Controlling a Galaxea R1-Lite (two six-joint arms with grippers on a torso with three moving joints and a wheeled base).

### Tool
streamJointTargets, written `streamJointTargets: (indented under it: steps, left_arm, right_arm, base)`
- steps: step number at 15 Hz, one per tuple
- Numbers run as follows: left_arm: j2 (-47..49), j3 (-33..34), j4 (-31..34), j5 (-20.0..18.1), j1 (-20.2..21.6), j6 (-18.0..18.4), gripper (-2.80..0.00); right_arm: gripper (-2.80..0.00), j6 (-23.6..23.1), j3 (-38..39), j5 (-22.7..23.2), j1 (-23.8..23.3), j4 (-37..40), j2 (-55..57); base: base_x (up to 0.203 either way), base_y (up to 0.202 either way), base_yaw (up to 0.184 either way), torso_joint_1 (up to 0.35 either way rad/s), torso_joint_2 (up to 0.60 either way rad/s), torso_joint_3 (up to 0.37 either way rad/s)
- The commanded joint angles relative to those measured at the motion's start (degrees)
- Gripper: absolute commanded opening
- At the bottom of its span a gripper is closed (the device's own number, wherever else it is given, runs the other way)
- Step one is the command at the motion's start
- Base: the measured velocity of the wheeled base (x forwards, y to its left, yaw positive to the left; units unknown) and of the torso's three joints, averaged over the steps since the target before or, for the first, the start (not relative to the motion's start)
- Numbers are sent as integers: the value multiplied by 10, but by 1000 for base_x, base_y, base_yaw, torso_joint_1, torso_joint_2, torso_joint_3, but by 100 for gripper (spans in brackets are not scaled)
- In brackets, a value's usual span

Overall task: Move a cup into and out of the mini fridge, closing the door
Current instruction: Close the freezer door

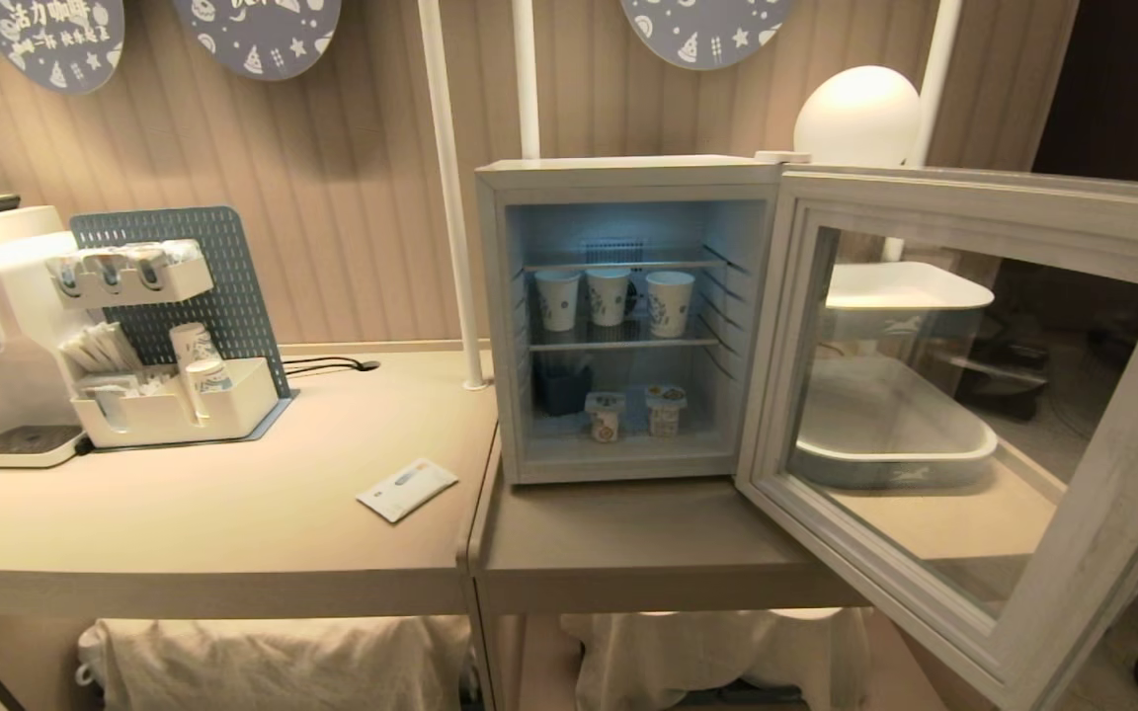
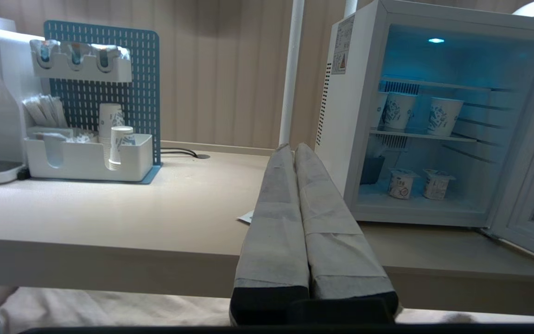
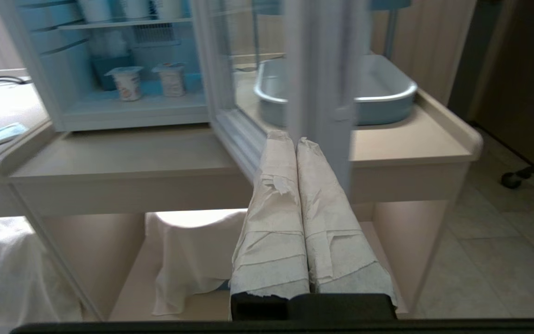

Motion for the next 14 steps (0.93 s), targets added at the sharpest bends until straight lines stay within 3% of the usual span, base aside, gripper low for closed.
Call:
streamJointTargets:
  steps: [1,10,14]
  left_arm:
    - [0,23,-1,1,0,-1,-280]
    - [0,23,-1,1,0,-2,-280]
    - [0,23,-1,1,0,-2,-280]
  right_arm:
    - [-280,0,7,0,-1,0,1]
    - [-280,0,7,0,-1,0,1]
    - [-280,3,-9,3,0,3,56]
  base:
    - [0,-194,0,1,4,2]
    - [0,-192,0,2,5,3]
    - [0,-58,0,2,1,4]
